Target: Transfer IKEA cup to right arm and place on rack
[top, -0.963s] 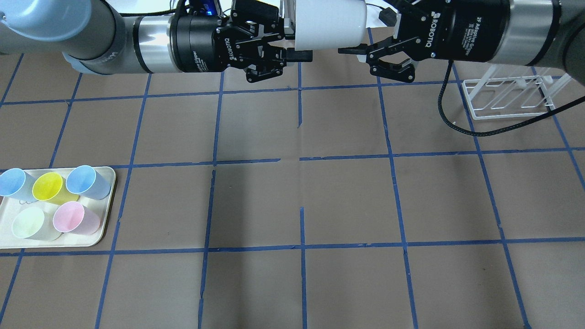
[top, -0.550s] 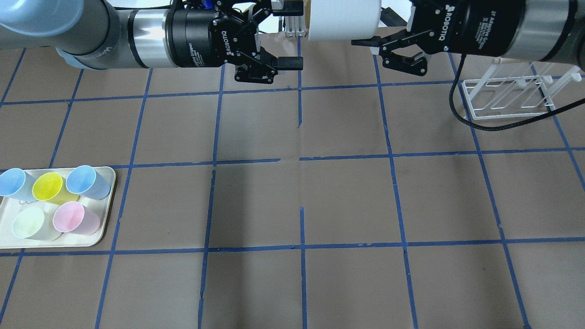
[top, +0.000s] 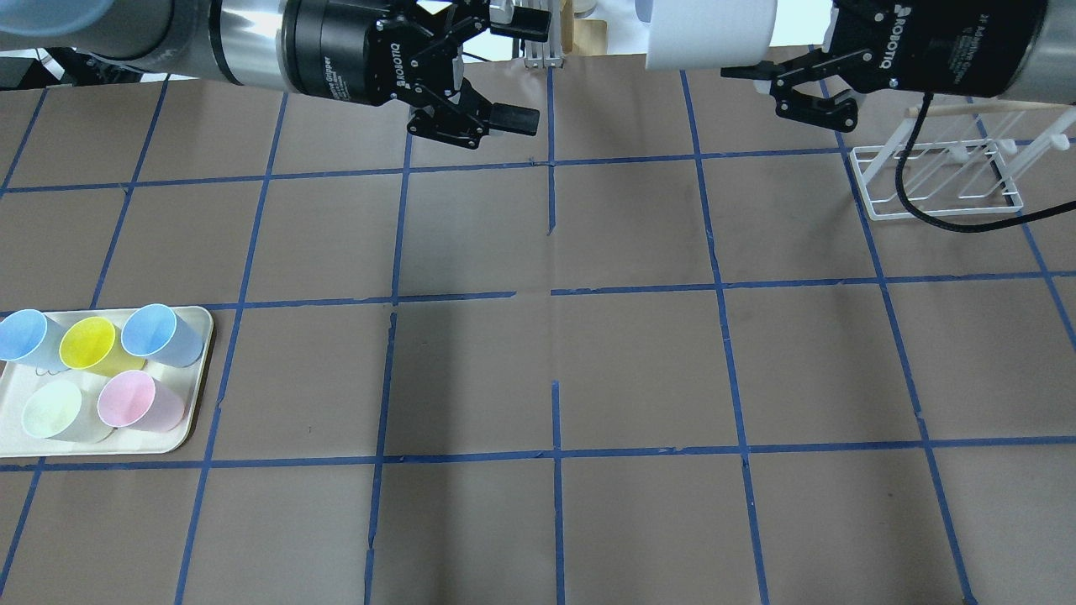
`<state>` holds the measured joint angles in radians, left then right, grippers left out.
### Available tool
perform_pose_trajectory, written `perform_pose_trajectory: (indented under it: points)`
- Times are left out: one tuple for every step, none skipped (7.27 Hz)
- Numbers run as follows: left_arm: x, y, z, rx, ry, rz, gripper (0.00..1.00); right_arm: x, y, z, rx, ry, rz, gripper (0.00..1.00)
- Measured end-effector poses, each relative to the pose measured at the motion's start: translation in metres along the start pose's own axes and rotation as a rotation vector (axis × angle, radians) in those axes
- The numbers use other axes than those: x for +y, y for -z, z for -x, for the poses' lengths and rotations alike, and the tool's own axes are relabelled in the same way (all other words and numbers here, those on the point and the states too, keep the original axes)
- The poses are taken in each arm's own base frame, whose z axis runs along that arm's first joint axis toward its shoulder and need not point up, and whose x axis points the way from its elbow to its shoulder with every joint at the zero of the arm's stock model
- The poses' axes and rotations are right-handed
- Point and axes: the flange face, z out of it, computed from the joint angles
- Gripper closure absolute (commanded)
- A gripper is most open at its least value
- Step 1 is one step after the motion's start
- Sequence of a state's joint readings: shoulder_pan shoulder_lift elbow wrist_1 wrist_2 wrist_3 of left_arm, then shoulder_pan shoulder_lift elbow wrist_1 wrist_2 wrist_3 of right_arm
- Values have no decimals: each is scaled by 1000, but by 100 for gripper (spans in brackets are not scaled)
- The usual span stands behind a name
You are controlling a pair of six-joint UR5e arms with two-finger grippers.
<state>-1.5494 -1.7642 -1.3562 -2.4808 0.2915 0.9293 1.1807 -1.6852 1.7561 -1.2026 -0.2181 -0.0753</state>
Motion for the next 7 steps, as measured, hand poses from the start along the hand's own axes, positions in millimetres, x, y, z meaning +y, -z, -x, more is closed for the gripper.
perform_pose_trajectory:
  points:
    - [1, 5, 2, -87, -20, 67, 0, -5, 10, -9, 131, 47, -20, 81]
    - [0, 11, 6, -206, -30, 132, 0, -10, 18, -16, 257, 101, -41, 81]
    - [-1, 18, 11, -334, -28, 171, 0, -15, 24, -22, 348, 135, -56, 82]
    - [-3, 26, 15, -471, -6, 190, 0, -21, 28, -28, 437, 171, -66, 82]
    - [-5, 35, 18, -615, 35, 191, 0, -30, 35, -37, 557, 223, -79, 82]
    - [-7, 44, 20, -745, 82, 168, 0, -43, 42, -46, 669, 264, -91, 83]
    - [-9, 54, 21, -871, 134, 134, 0, -54, 48, -53, 762, 294, -101, 83]
